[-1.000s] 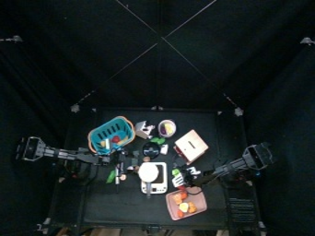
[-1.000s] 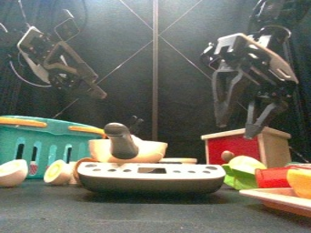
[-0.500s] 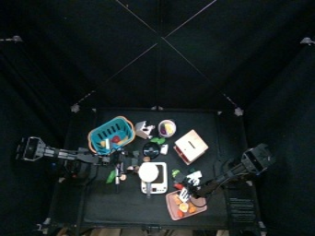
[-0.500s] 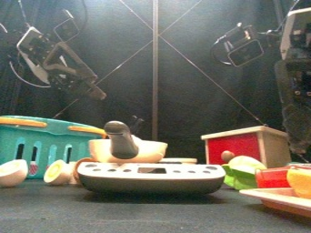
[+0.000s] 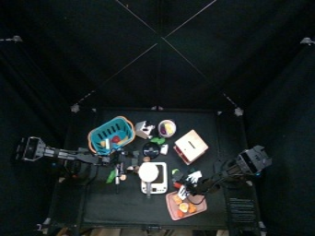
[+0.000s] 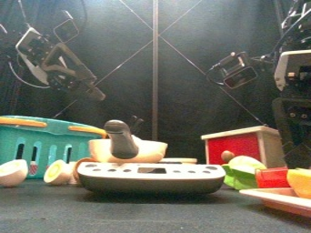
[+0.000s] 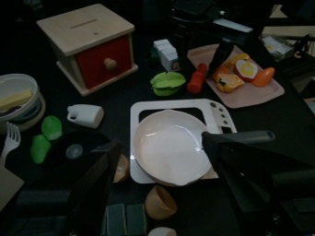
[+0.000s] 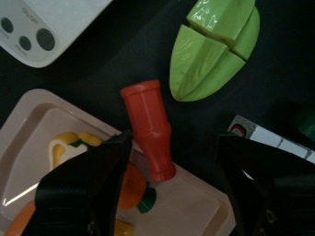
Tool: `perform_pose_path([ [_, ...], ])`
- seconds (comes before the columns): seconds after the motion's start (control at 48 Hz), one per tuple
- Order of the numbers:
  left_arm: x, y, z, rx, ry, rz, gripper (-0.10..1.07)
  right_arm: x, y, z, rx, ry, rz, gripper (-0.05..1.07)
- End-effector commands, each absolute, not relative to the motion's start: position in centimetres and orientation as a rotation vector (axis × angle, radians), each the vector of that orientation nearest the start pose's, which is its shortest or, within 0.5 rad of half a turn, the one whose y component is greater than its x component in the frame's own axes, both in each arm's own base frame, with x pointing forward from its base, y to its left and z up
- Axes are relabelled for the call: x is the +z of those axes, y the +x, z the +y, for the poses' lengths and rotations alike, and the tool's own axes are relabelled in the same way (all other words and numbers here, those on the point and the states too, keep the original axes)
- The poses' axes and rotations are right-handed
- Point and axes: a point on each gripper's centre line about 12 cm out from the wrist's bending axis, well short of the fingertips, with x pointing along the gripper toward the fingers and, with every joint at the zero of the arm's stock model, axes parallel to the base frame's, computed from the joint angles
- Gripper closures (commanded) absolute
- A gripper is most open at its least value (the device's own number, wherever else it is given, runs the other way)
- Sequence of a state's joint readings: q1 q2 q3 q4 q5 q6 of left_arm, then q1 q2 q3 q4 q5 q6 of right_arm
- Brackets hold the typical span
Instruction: Grab ketchup
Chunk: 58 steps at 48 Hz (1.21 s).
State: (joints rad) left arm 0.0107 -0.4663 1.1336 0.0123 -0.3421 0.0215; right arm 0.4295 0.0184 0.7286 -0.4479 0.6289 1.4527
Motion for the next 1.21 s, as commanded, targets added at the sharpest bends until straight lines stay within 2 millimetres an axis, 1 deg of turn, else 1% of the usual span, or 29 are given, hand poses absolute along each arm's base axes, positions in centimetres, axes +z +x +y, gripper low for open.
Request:
perform_pose_path([
  [0.0, 20.3, 26.9, 0.3, 0.003, 0.032, 0.305, -0.04, 11.6, 30.0, 10.4, -0.491, 0.520, 1.124, 0.16],
  [0.167, 20.3, 26.9, 0.3, 0.003, 0.030, 0.305, -0.04, 11.4, 30.2, 9.8, -0.506, 0.526, 1.123, 0.22],
  [0.396, 20.3, 26.8, 0.3, 0.004, 0.031, 0.307, -0.04, 11.4, 30.3, 9.7, -0.505, 0.522, 1.121, 0.39],
  [0.521, 20.3, 26.8, 0.3, 0.003, 0.032, 0.307, -0.04, 12.1, 30.5, 9.9, -0.499, 0.528, 1.108, 0.44],
  [0.708, 20.2, 26.8, 0.3, 0.003, 0.032, 0.308, -0.04, 14.4, 30.9, 9.8, -0.496, 0.521, 1.063, 0.44],
  [0.771, 20.2, 26.8, 0.3, 0.003, 0.030, 0.308, -0.04, 14.8, 31.1, 9.7, -0.496, 0.515, 1.053, 0.44],
  [1.062, 20.2, 26.8, 0.3, 0.002, 0.033, 0.308, -0.04, 15.2, 31.4, 9.6, -0.484, 0.494, 1.033, 0.45],
  [1.188, 20.2, 26.8, -0.1, -0.021, 0.057, 0.308, -0.04, 16.1, 32.1, 9.4, -0.454, 0.469, 0.986, 0.45],
])
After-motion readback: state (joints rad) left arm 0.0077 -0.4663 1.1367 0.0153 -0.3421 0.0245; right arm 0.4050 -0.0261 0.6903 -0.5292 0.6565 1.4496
